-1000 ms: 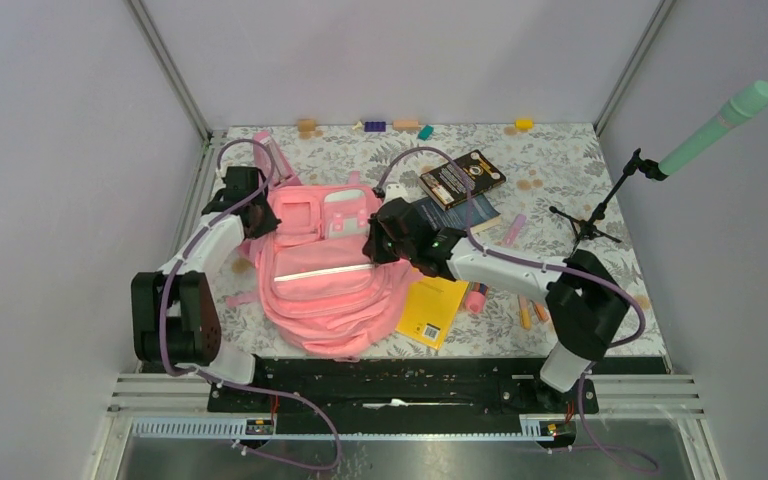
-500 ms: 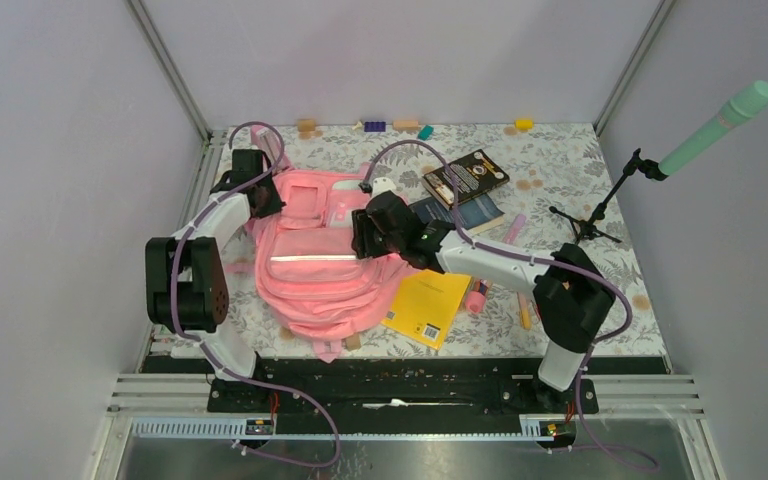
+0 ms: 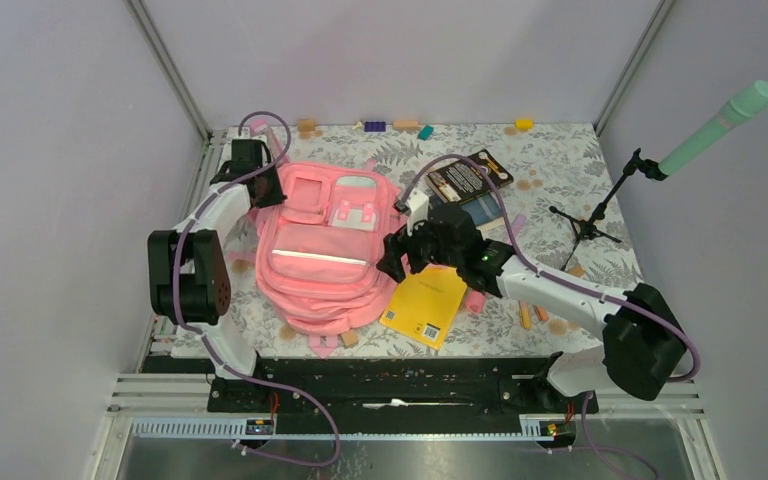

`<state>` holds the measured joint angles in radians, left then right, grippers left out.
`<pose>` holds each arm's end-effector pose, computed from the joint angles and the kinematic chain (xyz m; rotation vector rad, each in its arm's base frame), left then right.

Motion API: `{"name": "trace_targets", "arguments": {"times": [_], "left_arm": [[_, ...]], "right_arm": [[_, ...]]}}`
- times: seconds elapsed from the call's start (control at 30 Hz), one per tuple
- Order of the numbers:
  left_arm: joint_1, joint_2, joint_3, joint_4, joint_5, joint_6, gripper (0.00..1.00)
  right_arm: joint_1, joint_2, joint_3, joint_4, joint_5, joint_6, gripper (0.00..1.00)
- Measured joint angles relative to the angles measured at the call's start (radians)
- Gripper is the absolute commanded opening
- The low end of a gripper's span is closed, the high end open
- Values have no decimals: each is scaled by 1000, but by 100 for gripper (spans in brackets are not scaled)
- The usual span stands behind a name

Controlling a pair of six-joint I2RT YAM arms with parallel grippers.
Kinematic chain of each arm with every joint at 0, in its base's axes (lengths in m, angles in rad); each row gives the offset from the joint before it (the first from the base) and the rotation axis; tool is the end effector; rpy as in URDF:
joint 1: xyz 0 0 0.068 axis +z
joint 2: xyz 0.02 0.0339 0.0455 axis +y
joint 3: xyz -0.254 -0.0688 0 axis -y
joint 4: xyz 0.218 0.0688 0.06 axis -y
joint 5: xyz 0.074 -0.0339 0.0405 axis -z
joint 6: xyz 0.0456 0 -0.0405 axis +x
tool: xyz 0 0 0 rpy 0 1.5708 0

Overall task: Pack the student bag
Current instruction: Unzip the student bag at the center of the board.

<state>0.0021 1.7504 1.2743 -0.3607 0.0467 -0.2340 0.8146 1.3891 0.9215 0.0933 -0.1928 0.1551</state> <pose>0.3667 -0.0014 0.2281 -0.2627 2.3985 -0.1633 0.2038 0.2288 0.2752 -0.7822 1.8732 0.8167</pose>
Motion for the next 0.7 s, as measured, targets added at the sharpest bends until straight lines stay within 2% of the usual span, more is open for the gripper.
{"name": "trace_targets", "arguments": {"times": [0.13, 0.3, 0.7], "left_arm": [[0, 26, 29, -17, 7, 17, 0], [0, 49, 55, -38, 16, 24, 0], [4, 54, 76, -62, 31, 24, 0]], "right_arm": [[-24, 14, -51, 27, -115, -130, 82], [-23, 73, -41, 69, -188, -254, 80], [-23, 329, 194, -60, -193, -426, 74]]}}
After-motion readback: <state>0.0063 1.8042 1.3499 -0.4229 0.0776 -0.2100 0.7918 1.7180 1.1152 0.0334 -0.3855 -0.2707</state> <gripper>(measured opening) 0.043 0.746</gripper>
